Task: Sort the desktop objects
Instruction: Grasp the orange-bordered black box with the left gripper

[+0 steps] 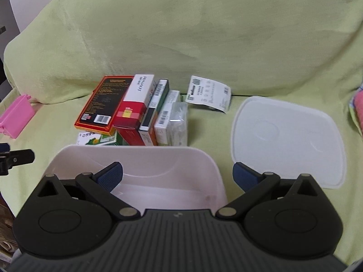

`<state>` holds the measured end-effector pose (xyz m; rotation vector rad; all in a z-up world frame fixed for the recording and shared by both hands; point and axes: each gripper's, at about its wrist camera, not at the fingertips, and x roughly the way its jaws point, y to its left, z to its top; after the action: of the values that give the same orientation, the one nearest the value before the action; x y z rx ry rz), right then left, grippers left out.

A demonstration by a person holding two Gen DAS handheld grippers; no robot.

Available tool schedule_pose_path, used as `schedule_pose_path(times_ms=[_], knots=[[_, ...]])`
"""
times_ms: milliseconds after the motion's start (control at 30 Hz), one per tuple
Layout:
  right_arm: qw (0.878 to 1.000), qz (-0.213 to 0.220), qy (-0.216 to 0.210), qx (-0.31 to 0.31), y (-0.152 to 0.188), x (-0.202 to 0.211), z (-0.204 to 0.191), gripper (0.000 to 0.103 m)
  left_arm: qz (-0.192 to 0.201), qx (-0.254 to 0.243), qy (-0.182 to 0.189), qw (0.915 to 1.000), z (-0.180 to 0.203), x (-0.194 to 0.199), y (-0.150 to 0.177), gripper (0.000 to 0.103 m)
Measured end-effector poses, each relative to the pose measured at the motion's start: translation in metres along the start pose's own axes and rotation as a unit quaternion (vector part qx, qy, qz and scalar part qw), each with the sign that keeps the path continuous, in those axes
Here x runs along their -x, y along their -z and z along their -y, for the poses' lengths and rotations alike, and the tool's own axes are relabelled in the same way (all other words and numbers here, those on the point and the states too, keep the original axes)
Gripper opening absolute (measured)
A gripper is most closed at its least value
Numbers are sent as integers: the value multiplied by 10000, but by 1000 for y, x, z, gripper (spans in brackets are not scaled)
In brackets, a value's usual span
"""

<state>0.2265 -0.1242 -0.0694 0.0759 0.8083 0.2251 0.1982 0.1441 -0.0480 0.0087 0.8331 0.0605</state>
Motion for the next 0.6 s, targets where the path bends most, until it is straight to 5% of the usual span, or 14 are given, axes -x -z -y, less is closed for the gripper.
schedule_pose_path(times_ms=[300, 600], knots=[[9998, -51, -163, 117, -18, -25, -11, 102, -56, 684, 743, 9949, -48, -44, -24, 102], [9995, -129, -164, 240, -26, -47, -20, 102, -384, 2391, 1947, 9505, -100, -119, -36, 97]])
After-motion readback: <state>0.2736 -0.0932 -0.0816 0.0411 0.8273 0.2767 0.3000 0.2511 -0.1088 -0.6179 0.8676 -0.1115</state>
